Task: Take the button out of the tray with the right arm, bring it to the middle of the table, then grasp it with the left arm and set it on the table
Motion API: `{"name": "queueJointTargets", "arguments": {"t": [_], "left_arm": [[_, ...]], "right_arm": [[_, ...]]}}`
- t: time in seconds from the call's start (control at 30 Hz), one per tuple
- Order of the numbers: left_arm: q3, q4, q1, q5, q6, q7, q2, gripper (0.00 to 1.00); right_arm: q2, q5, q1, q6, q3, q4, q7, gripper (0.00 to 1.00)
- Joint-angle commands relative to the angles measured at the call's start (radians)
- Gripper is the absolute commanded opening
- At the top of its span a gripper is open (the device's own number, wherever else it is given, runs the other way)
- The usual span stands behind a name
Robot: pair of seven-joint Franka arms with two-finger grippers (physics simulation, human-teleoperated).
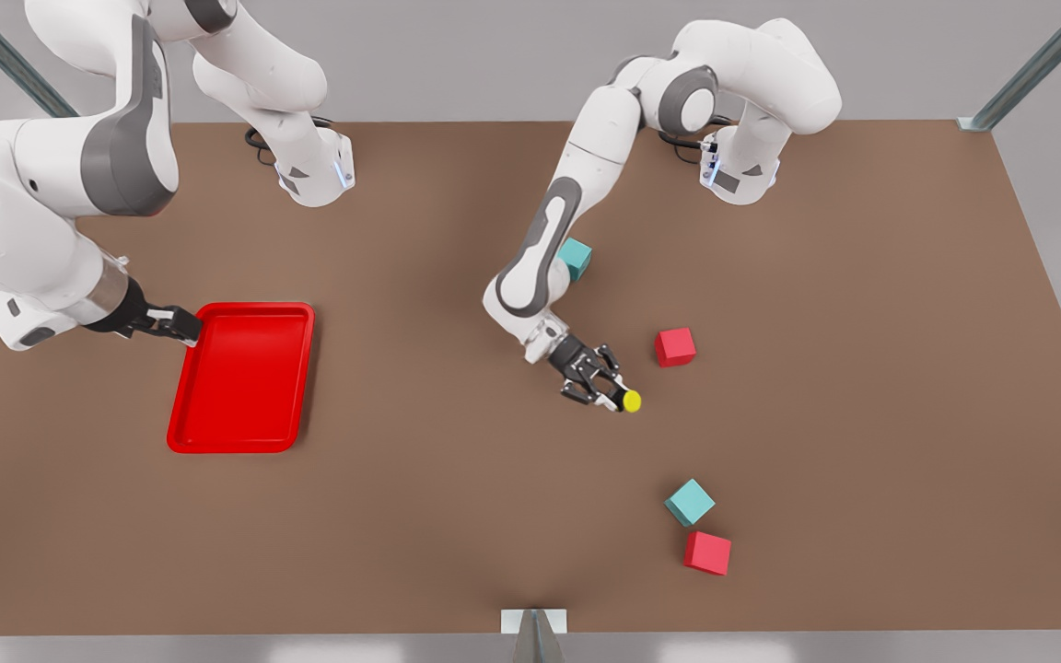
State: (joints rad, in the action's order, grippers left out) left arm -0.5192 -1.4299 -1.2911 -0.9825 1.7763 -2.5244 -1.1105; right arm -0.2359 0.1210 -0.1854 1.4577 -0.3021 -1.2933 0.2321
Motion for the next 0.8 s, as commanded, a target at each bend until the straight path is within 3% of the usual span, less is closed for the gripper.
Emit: {"name": "queueJointTargets", "arguments": {"t": [0.0,0.4,0.57,0.77], "left_arm": [[-0.001,0.002,-0.002,-0.058,-0.061,-0.942,-0.025,0.47],[0.030,0.008,0.110,-0.403,0.048,-0.901,-0.078,0.47],[0.053,0.006,0.156,-0.400,0.071,-0.582,-0.075,0.47],[0.087,0.046,0.268,-0.407,0.078,-0.536,-0.077,0.47]], "right_arm": [[0.001,0.002,0.000,-0.007,0.000,0.002,-0.002,1.00],[0.000,0.017,-0.002,-0.007,0.000,0.002,-0.002,1.00],[0.000,0.017,-0.002,-0.007,0.000,0.002,-0.002,1.00],[0.000,0.016,-0.003,-0.008,0.001,0.008,-0.002,1.00]]}}
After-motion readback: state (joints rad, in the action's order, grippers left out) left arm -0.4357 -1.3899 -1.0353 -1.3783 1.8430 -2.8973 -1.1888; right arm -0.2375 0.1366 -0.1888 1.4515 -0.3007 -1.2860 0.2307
